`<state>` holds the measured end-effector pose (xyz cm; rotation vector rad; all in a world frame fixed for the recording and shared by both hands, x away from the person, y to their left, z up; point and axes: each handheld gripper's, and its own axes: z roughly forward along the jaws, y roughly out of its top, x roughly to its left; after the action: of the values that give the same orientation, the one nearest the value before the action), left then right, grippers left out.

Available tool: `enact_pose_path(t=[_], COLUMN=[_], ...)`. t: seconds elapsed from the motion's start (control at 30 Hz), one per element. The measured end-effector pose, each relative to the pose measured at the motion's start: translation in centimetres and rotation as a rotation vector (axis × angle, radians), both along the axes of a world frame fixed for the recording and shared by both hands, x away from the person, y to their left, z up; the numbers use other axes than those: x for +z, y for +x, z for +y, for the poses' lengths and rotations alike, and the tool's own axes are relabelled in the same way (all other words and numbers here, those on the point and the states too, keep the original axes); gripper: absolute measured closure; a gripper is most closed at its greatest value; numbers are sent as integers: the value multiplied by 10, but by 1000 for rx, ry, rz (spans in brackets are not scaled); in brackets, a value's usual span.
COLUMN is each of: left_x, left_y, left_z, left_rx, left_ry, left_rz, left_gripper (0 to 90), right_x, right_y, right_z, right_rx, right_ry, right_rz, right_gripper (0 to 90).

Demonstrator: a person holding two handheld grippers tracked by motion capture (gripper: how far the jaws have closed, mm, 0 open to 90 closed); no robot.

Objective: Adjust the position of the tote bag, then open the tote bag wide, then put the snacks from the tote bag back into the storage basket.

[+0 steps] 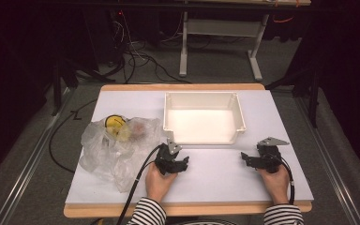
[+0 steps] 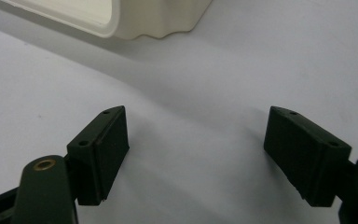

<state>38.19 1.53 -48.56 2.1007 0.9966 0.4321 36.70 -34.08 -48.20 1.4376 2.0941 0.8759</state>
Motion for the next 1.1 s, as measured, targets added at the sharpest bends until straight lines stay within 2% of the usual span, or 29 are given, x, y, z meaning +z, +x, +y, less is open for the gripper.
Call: enact_pose_path(t=[0.2,0.3,0.73,0.9,1.03,1.1], left_x=[0,0,0,1,3,5], left_y=[-1,0,1,1,-1,-1], left_z=[-1,0,0,0,3,6], left_rx=[-4,-5,-8,-9,-3,1], left_ry=[8,-2,-9,-3,-11,-22], left_rz=[-9,3,11,6,-17,-11], left_gripper=[338,340,327,331,347,347], right_x=[0,0,0,0,0,0], right_y=[0,0,0,0,0,0], right_z=[0,0,-1,-1,-1,-1], right_rx=[0,-1,-6,-6,-6,-7], right_ry=[0,1,2,2,2,4], right_rz=[-1,0,-2,-2,-3,-3], right_gripper=[225,226,236,236,236,236])
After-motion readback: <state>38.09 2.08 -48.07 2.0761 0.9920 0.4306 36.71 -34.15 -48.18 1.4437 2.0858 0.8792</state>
